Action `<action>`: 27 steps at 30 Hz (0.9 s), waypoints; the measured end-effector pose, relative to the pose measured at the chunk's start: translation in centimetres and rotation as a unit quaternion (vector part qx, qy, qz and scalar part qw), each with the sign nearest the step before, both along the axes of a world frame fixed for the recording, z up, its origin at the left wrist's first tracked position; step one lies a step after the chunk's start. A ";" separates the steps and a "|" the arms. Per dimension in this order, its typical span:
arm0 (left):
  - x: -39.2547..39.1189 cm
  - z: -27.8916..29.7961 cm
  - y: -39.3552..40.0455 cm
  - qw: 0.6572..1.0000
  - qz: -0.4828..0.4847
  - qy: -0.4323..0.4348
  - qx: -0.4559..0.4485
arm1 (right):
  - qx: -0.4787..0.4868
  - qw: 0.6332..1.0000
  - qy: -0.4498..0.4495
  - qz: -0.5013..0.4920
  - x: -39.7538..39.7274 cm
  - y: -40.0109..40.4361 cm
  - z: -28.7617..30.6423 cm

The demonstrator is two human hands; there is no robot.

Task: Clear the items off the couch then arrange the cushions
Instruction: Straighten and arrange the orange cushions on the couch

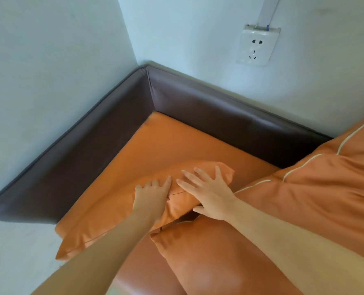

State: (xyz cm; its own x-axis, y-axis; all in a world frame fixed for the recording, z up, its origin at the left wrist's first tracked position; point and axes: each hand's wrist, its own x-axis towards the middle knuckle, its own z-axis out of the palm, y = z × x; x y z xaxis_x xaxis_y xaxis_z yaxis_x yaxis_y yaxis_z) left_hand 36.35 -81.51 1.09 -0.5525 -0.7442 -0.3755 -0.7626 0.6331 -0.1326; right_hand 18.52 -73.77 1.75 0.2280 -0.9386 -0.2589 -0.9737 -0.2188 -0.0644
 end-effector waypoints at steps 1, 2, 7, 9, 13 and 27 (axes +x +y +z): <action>0.4 -0.4 0.3 1.000 0.001 0.008 -0.009 | 0.008 1.000 0.006 -0.005 0.8 -0.2 -0.7; 0.9 -0.7 0.6 1.000 0.000 0.016 -0.019 | 0.009 1.000 0.012 -0.013 1.5 -0.3 -1.2; 5.5 -2.2 1.1 0.994 -0.016 0.091 -0.064 | -0.008 0.999 0.033 -0.032 2.5 -0.3 -2.5; 7.6 -2.7 1.4 0.995 -0.011 0.079 -0.067 | -0.016 0.999 0.032 -0.008 2.5 -0.2 -2.8; 10.5 -3.0 1.6 0.993 -0.056 0.066 -0.075 | -0.018 0.999 0.045 0.002 3.3 0.1 -3.3; 12.5 -4.2 -0.7 0.993 0.004 0.099 -0.058 | 0.004 0.995 0.099 0.032 6.4 -5.4 -2.5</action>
State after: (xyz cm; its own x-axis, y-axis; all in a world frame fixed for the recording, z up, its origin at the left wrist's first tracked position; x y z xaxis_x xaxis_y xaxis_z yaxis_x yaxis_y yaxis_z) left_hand 48.85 -82.17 -3.14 -0.6009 -0.7806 -0.1719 -0.7858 0.6163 -0.0515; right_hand 24.89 -79.13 -0.71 0.2312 -0.9217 -0.3116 -0.9516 -0.2809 0.1249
